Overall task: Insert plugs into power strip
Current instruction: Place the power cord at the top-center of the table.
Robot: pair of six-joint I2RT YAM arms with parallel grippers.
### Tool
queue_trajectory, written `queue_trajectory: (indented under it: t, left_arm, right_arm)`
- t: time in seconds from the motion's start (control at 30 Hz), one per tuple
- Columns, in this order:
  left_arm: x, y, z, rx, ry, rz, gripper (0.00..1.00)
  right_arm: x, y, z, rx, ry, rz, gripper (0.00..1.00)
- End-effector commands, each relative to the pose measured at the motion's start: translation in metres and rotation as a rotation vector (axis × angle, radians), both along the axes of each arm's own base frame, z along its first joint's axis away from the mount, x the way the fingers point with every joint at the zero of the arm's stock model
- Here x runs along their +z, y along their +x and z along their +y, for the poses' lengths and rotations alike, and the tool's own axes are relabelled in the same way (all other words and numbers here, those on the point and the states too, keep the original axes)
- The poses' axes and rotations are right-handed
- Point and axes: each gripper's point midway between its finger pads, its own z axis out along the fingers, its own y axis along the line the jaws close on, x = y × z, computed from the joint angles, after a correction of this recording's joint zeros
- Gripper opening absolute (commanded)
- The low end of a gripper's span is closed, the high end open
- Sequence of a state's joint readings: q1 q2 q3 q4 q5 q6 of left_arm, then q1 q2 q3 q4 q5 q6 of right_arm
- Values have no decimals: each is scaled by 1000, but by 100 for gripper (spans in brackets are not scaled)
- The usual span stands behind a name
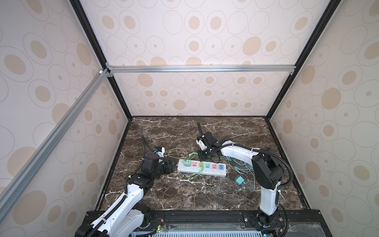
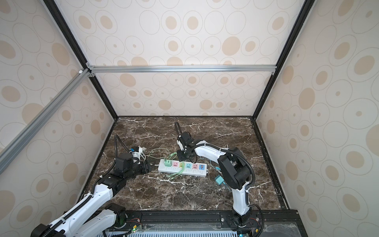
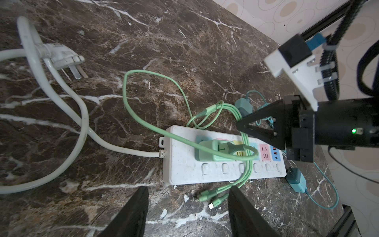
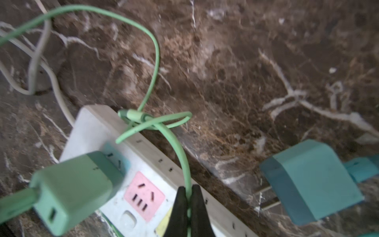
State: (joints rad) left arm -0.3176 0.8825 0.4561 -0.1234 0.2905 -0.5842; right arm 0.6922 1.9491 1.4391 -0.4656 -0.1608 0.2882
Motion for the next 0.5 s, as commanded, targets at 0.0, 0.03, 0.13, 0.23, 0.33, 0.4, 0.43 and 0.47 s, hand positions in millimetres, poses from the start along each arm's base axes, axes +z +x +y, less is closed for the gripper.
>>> queue_trajectory:
  t: [0.0,0.03,0.13,0.23,0.33,0.4,0.43,0.47]
  left_arm:
    - [4,1,2,-6,10,-10,62]
    - [4,1,3,-3,10,-10,62]
    - [3,1,4,-1,10,-9,62]
    - [3,0,5,4,9,-12,62]
    - [4,1,5,4,6,-15,62]
    - [3,1,5,2,6,-12,62]
    - [4,1,5,5,6,-16,62]
    - [4,0,5,2,5,-15,62]
  right_arm:
    - [35,15,8,66,-3,-68,0]
    - [44,19,12,79,-5,-84,0]
    - [57,32,16,99,-27,-129,0]
    - [61,52,19,109,-69,-206,0]
    - [62,76,28,119,-88,-280,0]
    - [61,93,34,107,-104,-324,0]
    - [59,102,35,91,-121,-343,1]
    - [58,109,36,82,-140,-354,13]
